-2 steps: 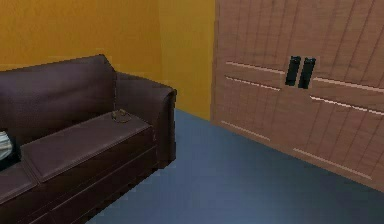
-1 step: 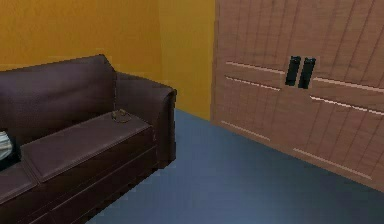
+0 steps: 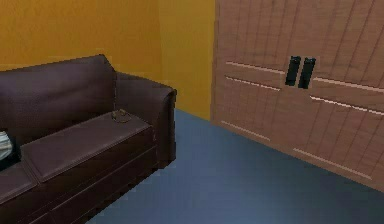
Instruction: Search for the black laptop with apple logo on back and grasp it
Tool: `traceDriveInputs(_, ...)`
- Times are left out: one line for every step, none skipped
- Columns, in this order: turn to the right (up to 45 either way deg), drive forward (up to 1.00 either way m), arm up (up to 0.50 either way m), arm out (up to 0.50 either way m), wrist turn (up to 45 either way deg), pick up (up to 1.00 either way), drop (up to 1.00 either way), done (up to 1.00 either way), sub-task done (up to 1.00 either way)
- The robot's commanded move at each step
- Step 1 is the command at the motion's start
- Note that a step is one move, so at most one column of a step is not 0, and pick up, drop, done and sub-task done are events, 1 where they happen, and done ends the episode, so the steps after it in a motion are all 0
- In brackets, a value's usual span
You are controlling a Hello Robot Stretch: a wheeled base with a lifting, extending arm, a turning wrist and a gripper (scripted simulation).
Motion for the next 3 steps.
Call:
traceDriveInputs(0.0, 0.0, 0.0, 0.0, 33.0, 0.0, 0.0, 0.0, 0.0)
traceDriveInputs(0.0, 0.0, -0.3, 0.0, 0.0, 0.0, 0.0, 0.0, 0.0)
traceDriveInputs(0.0, 0.0, 0.0, 0.0, 0.0, 1.0, 0.0, 0.0, 0.0)
